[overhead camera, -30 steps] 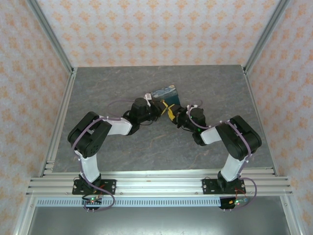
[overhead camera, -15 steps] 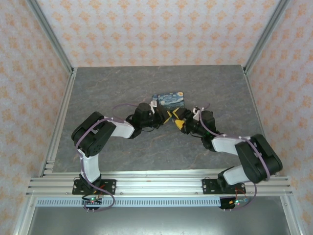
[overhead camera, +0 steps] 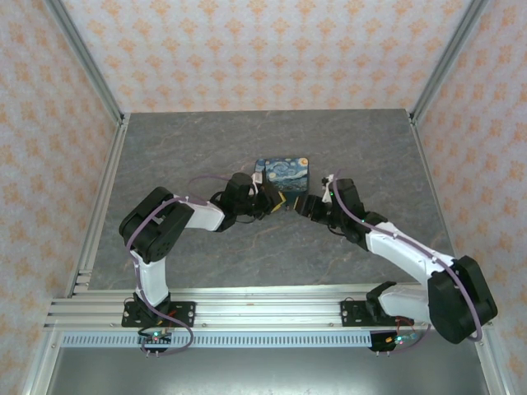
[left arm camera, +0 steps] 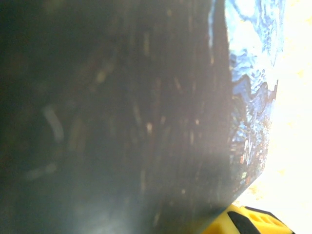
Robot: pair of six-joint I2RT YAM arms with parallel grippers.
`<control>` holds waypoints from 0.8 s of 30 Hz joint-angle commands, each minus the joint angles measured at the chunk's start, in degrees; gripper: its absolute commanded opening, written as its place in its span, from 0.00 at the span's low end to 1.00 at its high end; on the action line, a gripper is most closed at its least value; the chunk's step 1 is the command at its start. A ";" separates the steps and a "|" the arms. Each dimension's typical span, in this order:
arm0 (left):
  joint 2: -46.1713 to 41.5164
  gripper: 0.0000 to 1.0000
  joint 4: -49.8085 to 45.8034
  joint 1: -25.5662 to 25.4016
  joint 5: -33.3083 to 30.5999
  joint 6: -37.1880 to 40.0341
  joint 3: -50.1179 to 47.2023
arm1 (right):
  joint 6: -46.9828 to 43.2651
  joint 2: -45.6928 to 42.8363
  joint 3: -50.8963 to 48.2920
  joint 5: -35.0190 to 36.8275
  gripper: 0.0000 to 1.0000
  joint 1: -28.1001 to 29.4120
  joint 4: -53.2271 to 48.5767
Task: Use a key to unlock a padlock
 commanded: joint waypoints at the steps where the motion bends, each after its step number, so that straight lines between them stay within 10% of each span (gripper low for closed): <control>1: -1.38 0.00 -3.99 0.75 3.22 -0.33 1.77 | -11.16 1.93 2.79 8.00 0.49 2.29 -6.83; 24: -2.21 0.00 -13.88 0.79 7.74 -2.55 7.12 | -27.35 10.84 8.23 22.05 0.51 10.36 -5.98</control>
